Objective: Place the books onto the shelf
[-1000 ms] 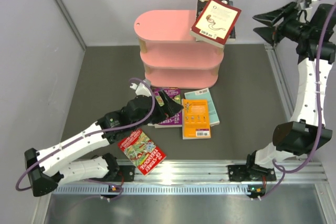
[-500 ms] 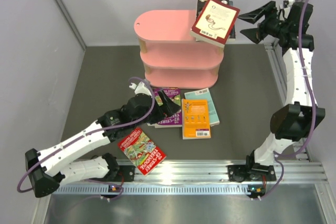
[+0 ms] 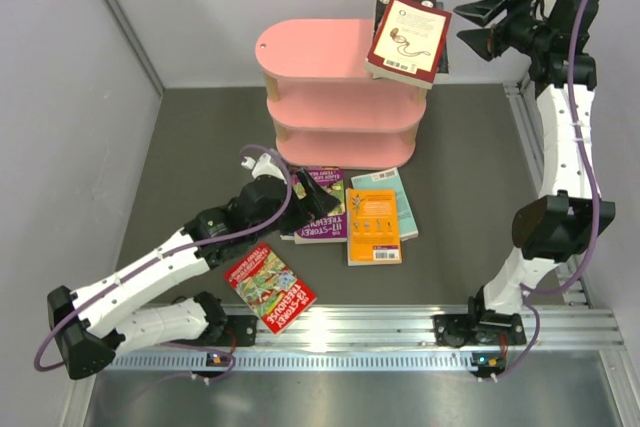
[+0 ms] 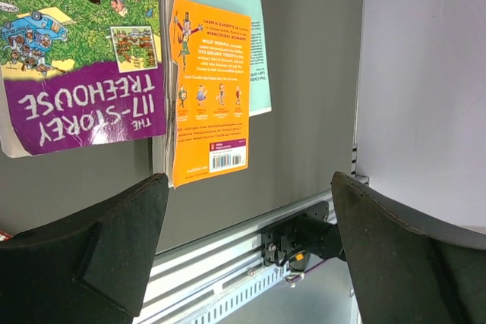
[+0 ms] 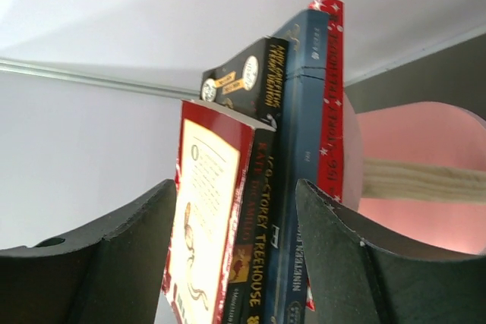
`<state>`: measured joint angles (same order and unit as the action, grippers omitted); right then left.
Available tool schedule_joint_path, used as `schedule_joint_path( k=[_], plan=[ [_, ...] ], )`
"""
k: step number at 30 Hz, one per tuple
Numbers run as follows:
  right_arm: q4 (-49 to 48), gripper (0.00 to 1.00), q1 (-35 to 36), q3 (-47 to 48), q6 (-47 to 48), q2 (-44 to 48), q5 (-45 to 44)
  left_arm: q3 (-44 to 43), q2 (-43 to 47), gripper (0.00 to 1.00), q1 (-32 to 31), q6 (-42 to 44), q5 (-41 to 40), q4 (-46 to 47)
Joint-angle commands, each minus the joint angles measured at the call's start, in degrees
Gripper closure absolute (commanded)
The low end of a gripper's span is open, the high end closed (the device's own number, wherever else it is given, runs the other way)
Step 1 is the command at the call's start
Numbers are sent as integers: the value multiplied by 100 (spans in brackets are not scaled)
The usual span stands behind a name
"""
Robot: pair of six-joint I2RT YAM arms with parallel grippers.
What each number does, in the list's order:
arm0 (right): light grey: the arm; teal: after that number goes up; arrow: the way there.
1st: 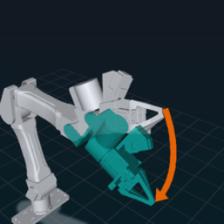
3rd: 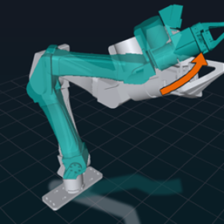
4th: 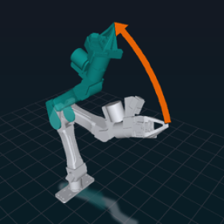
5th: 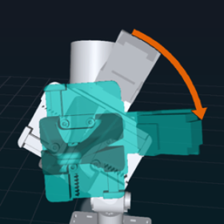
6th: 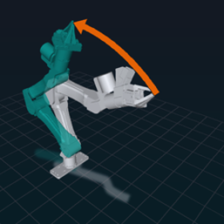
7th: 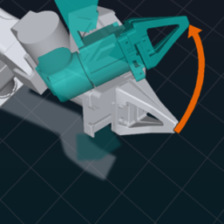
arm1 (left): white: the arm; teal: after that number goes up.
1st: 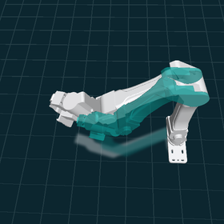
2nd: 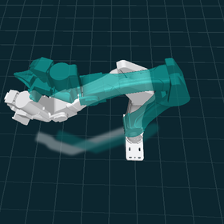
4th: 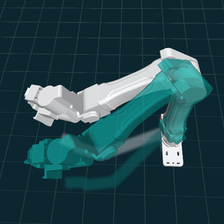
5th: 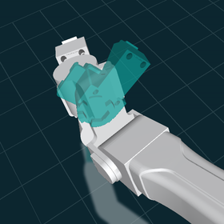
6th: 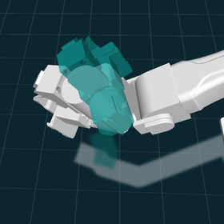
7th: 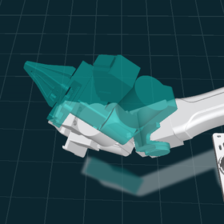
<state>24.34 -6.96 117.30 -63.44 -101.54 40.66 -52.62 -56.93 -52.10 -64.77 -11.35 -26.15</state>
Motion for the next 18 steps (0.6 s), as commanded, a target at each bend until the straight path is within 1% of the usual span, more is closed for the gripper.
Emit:
schedule_joint_path(
  k=[1, 7, 13, 16, 18],
  plan=[
    [-421, 36, 63, 425, -107, -129, -68, -169, -29, 7, 77, -18, 63, 49],
    [-421, 38, 169, 531, -160, -323, -50, -249, -187, 7, 191, 52, 204, 102],
    [-439, 41, 292, 601, -169, -454, -103, -240, -144, 7, 296, 70, 274, 102],
    [-447, 43, 336, 715, -195, -542, -111, -222, -108, 7, 305, 61, 274, 67],
    [-447, 47, 371, 786, -221, -569, -120, -205, -91, 7, 305, 70, 274, 40]
  ],
)
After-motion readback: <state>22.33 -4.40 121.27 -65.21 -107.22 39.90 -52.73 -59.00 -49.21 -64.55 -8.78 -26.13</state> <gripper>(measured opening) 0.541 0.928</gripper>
